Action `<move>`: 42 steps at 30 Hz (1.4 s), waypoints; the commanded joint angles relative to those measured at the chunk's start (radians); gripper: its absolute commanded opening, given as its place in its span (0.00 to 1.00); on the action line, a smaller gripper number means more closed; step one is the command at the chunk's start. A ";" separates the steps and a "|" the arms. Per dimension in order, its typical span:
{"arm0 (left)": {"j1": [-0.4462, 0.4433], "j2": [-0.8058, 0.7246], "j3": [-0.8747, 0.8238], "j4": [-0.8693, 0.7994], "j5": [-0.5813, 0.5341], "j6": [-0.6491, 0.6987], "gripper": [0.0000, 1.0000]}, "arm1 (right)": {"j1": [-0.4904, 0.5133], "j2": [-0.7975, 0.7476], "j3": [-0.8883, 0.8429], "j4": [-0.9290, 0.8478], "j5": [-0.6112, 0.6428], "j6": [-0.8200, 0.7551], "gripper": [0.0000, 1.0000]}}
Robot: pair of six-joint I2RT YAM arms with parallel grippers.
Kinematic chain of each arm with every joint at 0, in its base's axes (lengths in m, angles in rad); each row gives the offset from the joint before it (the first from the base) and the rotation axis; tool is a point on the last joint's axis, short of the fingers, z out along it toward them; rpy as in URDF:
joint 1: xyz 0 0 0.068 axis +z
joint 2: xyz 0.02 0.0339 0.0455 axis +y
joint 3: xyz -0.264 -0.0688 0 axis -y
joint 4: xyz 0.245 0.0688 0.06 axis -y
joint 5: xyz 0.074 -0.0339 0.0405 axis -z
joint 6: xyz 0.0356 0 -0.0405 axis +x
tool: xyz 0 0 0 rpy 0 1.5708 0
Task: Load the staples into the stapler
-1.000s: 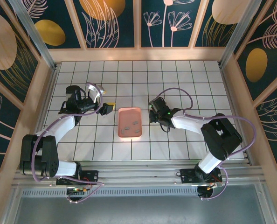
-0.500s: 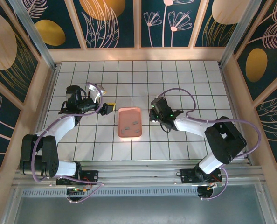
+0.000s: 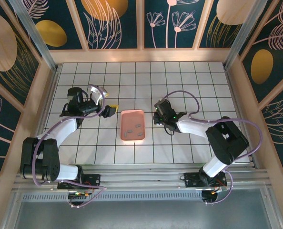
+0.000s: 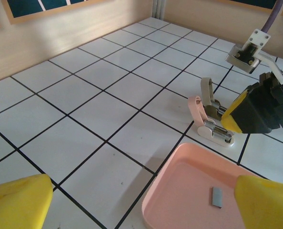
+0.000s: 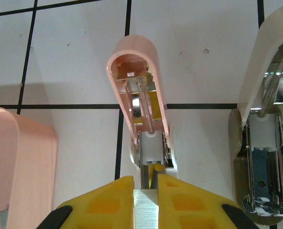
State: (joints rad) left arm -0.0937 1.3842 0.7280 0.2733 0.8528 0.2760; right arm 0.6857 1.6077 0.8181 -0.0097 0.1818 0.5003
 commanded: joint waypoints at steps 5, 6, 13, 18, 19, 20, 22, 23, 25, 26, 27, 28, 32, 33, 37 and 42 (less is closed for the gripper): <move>-0.009 0.006 0.022 0.024 0.019 -0.006 0.97 | -0.020 0.043 0.048 0.016 0.004 -0.040 0.15; -0.008 0.006 0.022 0.023 0.018 -0.007 0.97 | -0.020 0.050 0.050 0.016 0.004 -0.042 0.16; -0.009 0.004 0.022 0.023 0.022 -0.006 0.97 | -0.019 0.068 0.053 0.008 0.007 -0.051 0.15; -0.011 0.004 0.022 0.024 0.021 -0.006 0.97 | -0.020 0.064 0.055 0.005 0.015 -0.059 0.15; -0.011 0.007 0.022 0.023 0.020 -0.006 0.97 | -0.019 0.060 0.056 0.008 0.013 -0.061 0.15; -0.010 0.006 0.022 0.024 0.021 -0.006 0.97 | -0.020 0.057 0.056 0.008 0.014 -0.063 0.15; -0.011 0.006 0.022 0.024 0.020 -0.007 0.97 | -0.021 0.053 0.061 0.003 0.022 -0.069 0.15; -0.011 0.006 0.022 0.022 0.019 -0.005 0.97 | -0.021 0.053 0.061 -0.001 0.025 -0.071 0.15; -0.011 0.006 0.022 0.023 0.019 -0.005 0.97 | -0.021 0.055 0.062 -0.012 0.027 -0.075 0.15; -0.011 0.006 0.022 0.023 0.019 -0.005 0.97 | -0.021 0.057 0.062 -0.016 0.027 -0.075 0.15; -0.012 0.006 0.022 0.021 0.019 -0.004 0.97 | -0.021 0.057 0.060 -0.017 0.026 -0.074 0.15; -0.012 0.006 0.022 0.021 0.019 -0.004 0.97 | -0.022 0.059 0.057 -0.019 0.025 -0.072 0.15; -0.012 0.008 0.022 0.019 0.020 -0.002 0.97 | -0.022 0.060 0.043 -0.015 0.022 -0.065 0.15; -0.012 0.007 0.022 0.019 0.020 -0.003 0.97 | -0.021 0.061 0.039 -0.016 0.023 -0.065 0.15; -0.014 0.007 0.022 0.018 0.019 -0.001 0.97 | -0.021 0.063 0.033 -0.024 0.027 -0.065 0.15; -0.014 0.007 0.023 0.015 0.017 0.002 0.97 | -0.020 0.060 0.028 -0.025 0.033 -0.066 0.15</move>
State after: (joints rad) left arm -0.0994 1.3869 0.7280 0.2802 0.8532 0.2760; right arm 0.6727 1.6657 0.8562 -0.0120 0.1856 0.4458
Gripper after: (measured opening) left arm 0.971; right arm 0.153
